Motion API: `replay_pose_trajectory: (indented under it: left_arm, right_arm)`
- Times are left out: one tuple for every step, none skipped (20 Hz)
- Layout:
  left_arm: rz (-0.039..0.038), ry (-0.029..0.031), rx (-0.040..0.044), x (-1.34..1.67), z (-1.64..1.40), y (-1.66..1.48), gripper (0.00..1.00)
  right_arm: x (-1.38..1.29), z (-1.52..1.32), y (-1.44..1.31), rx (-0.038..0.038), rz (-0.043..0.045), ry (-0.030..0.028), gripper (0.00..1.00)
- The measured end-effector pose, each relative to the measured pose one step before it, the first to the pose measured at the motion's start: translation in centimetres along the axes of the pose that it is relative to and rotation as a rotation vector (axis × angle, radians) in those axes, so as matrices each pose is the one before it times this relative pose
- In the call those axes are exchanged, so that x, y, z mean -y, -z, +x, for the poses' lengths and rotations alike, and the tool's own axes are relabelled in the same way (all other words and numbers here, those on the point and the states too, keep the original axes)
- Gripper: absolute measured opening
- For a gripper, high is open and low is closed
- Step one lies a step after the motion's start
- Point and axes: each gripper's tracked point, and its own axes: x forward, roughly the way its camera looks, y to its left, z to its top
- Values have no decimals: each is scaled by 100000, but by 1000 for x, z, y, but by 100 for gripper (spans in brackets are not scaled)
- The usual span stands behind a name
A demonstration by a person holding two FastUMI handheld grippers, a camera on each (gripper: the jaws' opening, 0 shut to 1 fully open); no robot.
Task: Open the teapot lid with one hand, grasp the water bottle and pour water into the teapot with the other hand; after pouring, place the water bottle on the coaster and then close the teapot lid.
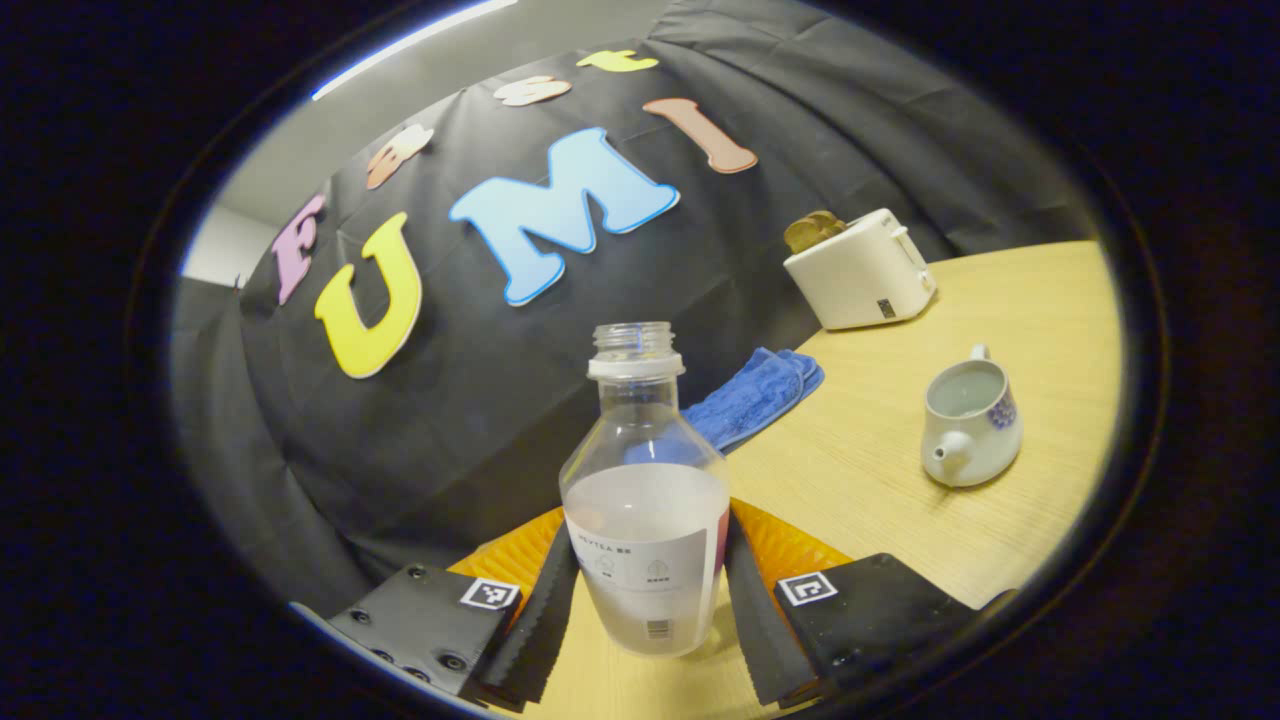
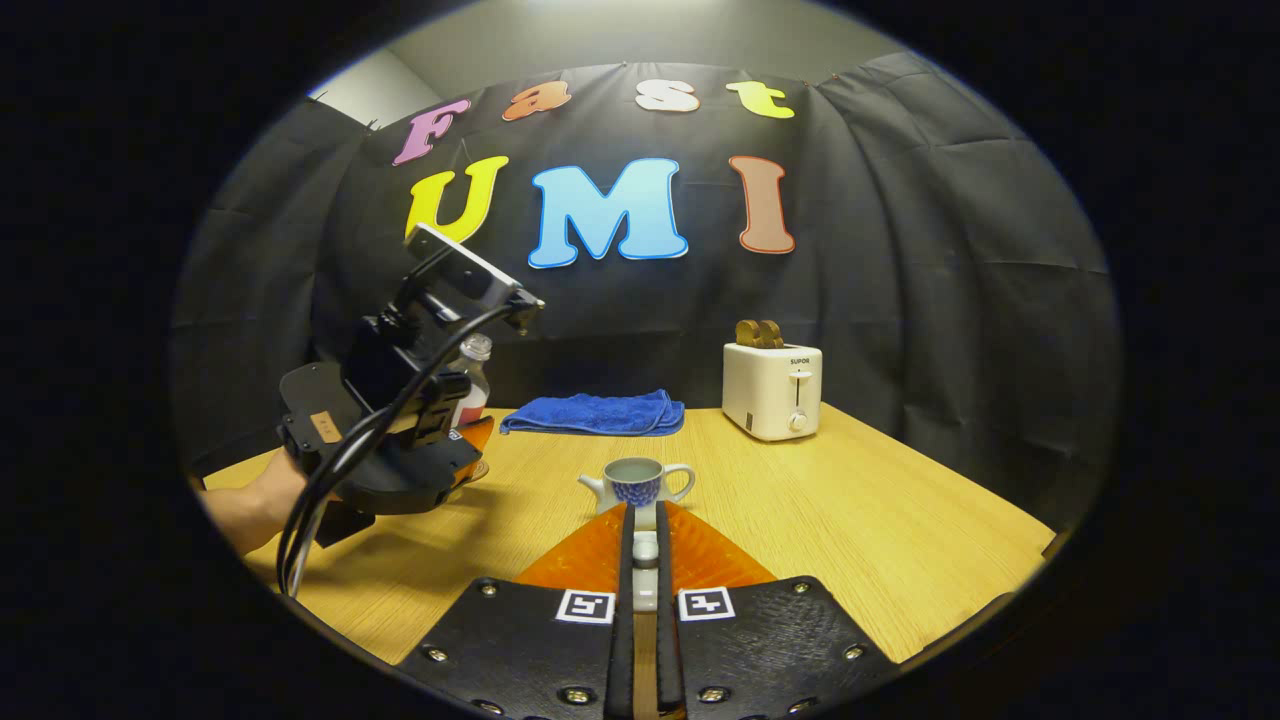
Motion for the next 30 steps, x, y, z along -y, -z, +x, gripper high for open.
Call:
replay_pose_trajectory:
  left_arm:
    - [5054, 855, 645, 487, 214, -548, 85]
    - [4875, 561, 1131, 433, 41, -324, 85]
    - [4739, 234, 1155, 208, 20, -512, 85]
    - [4726, -179, 1035, 297, -20, -480, 85]
    - [3972, -390, 1076, 185, -16, -476, 85]
    - [3162, -268, 549, 52, 20, -60, 85]
    - [2322, 536, 319, 269, 108, -311, 85]
    - [1905, 437, -3, 254, 217, -101, 85]
    - [2082, 348, -323, 196, 139, -70, 85]
    - [2550, 8, -182, 59, 201, 145, 85]
    - [3268, -175, -118, 39, 127, -51, 85]
    - [3679, 156, -12, 134, 142, -97, 85]
    - [3632, 679, 106, 167, 91, -133, 85]
    - [3678, 536, 455, 170, -176, -238, 85]
    - [3304, 269, 447, 133, 145, -396, 85]
    - [3379, 156, 790, 138, 48, -367, 85]
    - [2560, 243, 371, 192, -56, -168, 86]
    - [2672, 303, 290, 116, 93, -249, 86]
    - [2672, 823, -42, 272, 171, -124, 86]
    - [2377, 1275, -356, 265, 117, -82, 86]
    - [2302, 1182, 211, 291, 159, -292, 85]
    - [2616, 703, 657, 215, 175, -352, 85]
    - [3212, 736, 68, 278, 92, -408, 85]
    - [3372, 540, 190, 184, 41, -281, 85]
    - [3293, 895, 133, 68, -330, -149, 85]
    - [2652, 947, 85, 281, -19, -161, 85]
    - [2102, 1391, -405, 307, 43, -115, 85]
    - [1587, 664, -435, 163, 192, -52, 85]
    - [1446, 13, -196, -31, 222, -4, 85]
    - [1381, 55, -466, 58, 132, 37, 85]
  right_arm:
    - [10, -394, 400, -626, 447, 81, 9]
    - [20, -402, 289, -619, -25, 92, 9]
    - [50, -453, 311, -304, -480, 326, 9]
    - [156, -363, 56, 213, -590, 399, 9]
    - [194, -285, 184, 102, -164, 406, 9]
    - [87, -248, 92, -84, 112, 45, 9]
    - [44, -129, 215, -403, 144, 24, 9]
    - [62, -144, 84, -236, 321, -82, 9]
    - [-33, -191, 178, -277, 417, -271, 9]
    - [-9, -231, 19, 187, 59, -120, 9]
    - [-36, -274, 101, 375, -499, 132, 9]
    - [-36, -199, -54, 367, -633, -38, 9]
    - [-11, -158, 50, 322, -97, -93, 9]
    - [-18, -124, 48, -53, 207, -142, 9]
    - [-30, -132, 180, -290, 233, -60, 9]
    - [9, -54, 103, -436, 551, -111, 9]
    - [80, -27, 106, -119, 205, 44, 9]
    - [38, -91, 41, -5, 55, 137, 9]
    - [54, -73, -77, 121, -223, 154, 9]
    - [109, -89, -73, 211, -261, 189, 9]
    - [73, -24, -148, 315, -104, 139, 9]
    - [58, -45, 16, 252, -43, 164, 9]
    - [39, 107, 86, -201, 94, -35, 9]
    - [-36, 89, 237, -433, 333, -302, 9]
    - [-11, 100, 185, -487, 1016, -490, 9]
    - [54, 39, 266, -657, 961, -280, 9]
    - [15, 86, 146, -507, 142, -45, 9]
    - [-44, 32, 194, -123, -119, -66, 9]
    - [61, 37, 13, -178, 64, -162, 9]
    - [99, 19, -34, 23, 65, 67, 9]
